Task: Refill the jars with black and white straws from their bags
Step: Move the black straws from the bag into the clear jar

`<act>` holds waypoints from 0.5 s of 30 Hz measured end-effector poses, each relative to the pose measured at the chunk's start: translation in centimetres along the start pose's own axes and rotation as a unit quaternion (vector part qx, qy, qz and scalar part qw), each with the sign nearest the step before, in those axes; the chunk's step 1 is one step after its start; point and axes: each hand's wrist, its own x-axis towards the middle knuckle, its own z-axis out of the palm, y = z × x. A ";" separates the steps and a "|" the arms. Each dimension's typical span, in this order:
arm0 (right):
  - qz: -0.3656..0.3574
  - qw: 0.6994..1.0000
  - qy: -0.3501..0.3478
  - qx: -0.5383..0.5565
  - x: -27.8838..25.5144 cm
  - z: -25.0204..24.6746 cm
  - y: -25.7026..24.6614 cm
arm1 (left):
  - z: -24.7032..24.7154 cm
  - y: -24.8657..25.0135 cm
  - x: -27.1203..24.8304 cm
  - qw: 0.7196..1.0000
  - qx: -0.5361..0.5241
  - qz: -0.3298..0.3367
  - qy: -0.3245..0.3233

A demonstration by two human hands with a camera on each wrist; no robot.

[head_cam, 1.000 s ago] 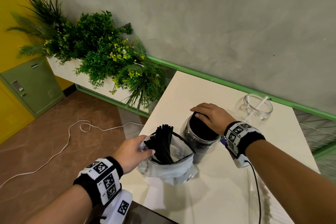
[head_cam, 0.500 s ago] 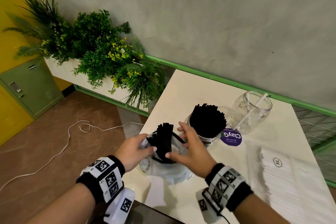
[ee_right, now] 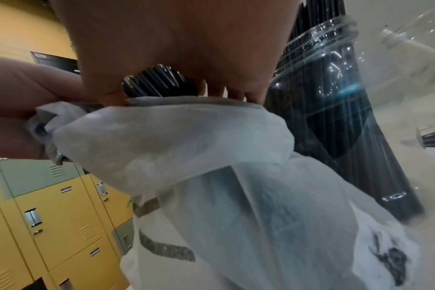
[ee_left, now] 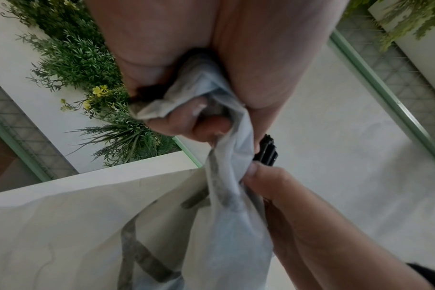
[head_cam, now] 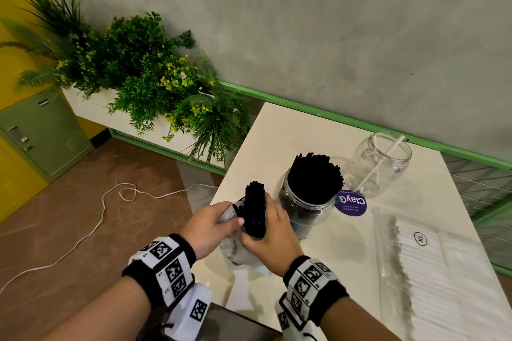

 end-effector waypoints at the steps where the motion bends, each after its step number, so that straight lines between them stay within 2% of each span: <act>1: -0.001 1.000 -0.005 0.002 0.1 0.0 0.0 | 0.0 0.0 0.0 1.000 0.003 0.001 -0.005; 6: 0.028 0.987 -0.044 0.149 0.1 -0.4 1.1 | -0.2 -0.6 -0.2 1.000 0.021 0.005 -0.017; 12: 0.040 0.988 -0.060 0.137 0.9 -1.2 1.6 | 0.0 -0.5 -0.3 0.999 -0.025 0.004 -0.029; 15: 0.055 0.985 -0.049 0.155 1.4 -1.7 1.3 | 0.2 -0.4 -0.1 1.000 -0.009 0.014 -0.019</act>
